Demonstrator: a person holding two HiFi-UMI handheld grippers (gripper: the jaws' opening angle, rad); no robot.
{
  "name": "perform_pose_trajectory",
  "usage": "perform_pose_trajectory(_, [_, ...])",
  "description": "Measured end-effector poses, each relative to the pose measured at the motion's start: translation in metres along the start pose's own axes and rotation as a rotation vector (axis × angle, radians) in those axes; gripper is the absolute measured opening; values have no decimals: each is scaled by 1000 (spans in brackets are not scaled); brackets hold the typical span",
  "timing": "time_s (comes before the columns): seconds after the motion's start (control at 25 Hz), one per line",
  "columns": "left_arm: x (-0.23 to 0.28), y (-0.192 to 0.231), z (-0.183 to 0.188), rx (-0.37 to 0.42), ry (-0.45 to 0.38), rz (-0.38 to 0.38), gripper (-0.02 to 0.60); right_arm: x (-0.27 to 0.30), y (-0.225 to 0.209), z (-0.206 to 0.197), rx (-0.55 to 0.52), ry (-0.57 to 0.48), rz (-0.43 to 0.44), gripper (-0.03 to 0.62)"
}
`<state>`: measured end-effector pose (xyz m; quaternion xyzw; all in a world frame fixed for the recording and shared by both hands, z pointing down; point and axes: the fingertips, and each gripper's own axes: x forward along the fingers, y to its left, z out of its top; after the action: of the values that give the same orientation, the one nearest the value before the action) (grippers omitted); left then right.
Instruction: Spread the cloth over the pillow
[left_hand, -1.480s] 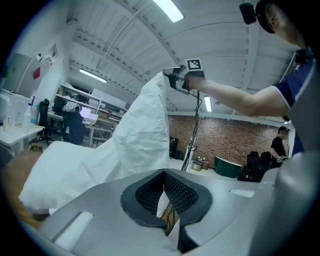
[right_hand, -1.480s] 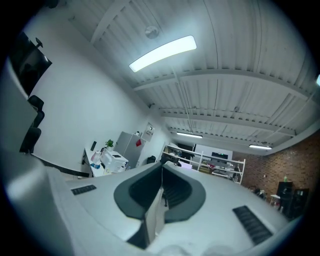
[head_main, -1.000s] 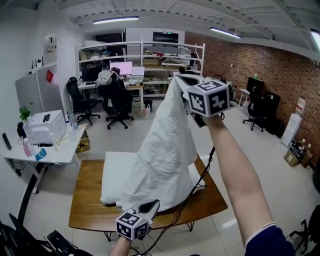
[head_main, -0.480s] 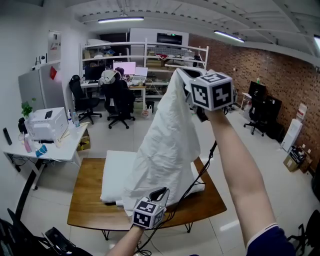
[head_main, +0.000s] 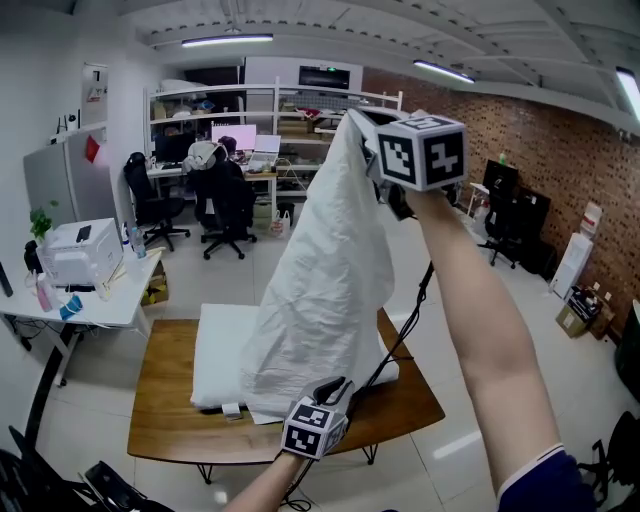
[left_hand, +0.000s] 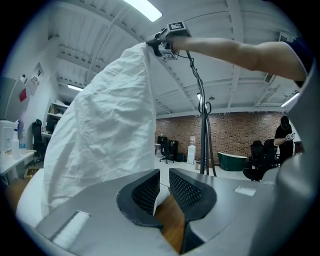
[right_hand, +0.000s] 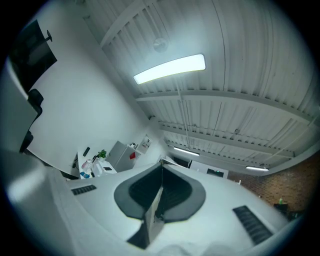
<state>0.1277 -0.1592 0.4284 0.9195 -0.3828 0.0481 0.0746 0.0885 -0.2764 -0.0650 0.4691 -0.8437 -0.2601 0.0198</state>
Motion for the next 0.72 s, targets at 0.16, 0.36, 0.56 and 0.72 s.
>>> perform_pose_trajectory(0.16, [9, -1, -28, 0, 66, 44, 109, -5, -2, 16, -7, -22, -6, 3])
perform_pose_trajectory(0.36, [21, 5, -15, 66, 16, 171, 238, -12, 1, 20, -21, -18, -6, 3])
perform_pose_trajectory(0.56, [34, 20, 5, 137, -14, 313, 368, -19, 2, 22, -22, -17, -6, 3])
perform_pose_trajectory(0.72, [34, 39, 6, 144, 10, 356, 157, -23, 0, 18, -14, -15, -7, 3])
